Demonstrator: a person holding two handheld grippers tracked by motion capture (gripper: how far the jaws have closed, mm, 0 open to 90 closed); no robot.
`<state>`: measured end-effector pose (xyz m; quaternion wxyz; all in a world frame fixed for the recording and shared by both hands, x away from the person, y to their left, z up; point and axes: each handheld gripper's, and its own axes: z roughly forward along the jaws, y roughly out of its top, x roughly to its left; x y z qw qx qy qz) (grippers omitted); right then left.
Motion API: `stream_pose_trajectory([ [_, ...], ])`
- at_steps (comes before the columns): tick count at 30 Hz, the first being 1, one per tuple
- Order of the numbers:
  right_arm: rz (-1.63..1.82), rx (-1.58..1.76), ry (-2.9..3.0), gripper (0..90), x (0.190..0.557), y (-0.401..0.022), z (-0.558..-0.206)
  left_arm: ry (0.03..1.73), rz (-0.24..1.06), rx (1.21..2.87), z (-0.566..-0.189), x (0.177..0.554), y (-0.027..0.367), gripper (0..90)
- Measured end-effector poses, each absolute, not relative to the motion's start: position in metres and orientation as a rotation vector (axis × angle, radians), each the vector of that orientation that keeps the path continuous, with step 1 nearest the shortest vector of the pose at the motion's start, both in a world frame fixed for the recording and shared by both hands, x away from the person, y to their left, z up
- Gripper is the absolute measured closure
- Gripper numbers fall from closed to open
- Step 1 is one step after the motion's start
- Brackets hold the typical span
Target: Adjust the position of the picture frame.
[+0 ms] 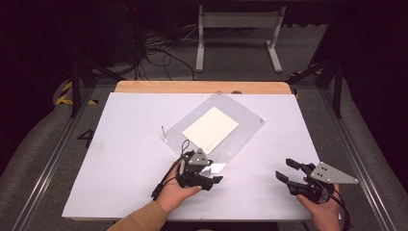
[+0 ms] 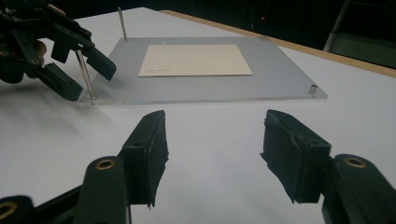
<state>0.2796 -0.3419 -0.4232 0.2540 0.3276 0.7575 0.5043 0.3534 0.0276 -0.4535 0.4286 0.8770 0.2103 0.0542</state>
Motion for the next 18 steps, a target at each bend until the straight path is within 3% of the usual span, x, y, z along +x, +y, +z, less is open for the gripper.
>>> stream_pose_trajectory([
  [3,1.372,0.887,2.060,39.4,0.280,-0.342,-0.423,0.538,0.178,2.196,-0.455,0.353,0.025,57.8],
  [5,1.373,0.884,2.060,39.4,0.280,-0.342,-0.423,0.539,0.189,2.194,-0.455,0.352,0.025,75.5],
  [6,1.373,0.884,2.060,39.4,0.280,-0.342,-0.423,0.538,0.195,2.191,-0.455,0.352,0.026,75.5],
  [7,1.373,0.885,2.059,39.5,0.280,-0.342,-0.423,0.537,0.207,2.191,-0.454,0.351,0.026,83.5],
  [14,1.386,0.877,2.062,39.5,0.284,-0.339,-0.423,0.565,0.224,2.207,-0.446,0.352,0.039,84.5],
  [18,1.382,0.871,2.071,40.7,0.287,-0.336,-0.420,0.645,0.228,2.159,-0.437,0.357,0.071,84.4],
])
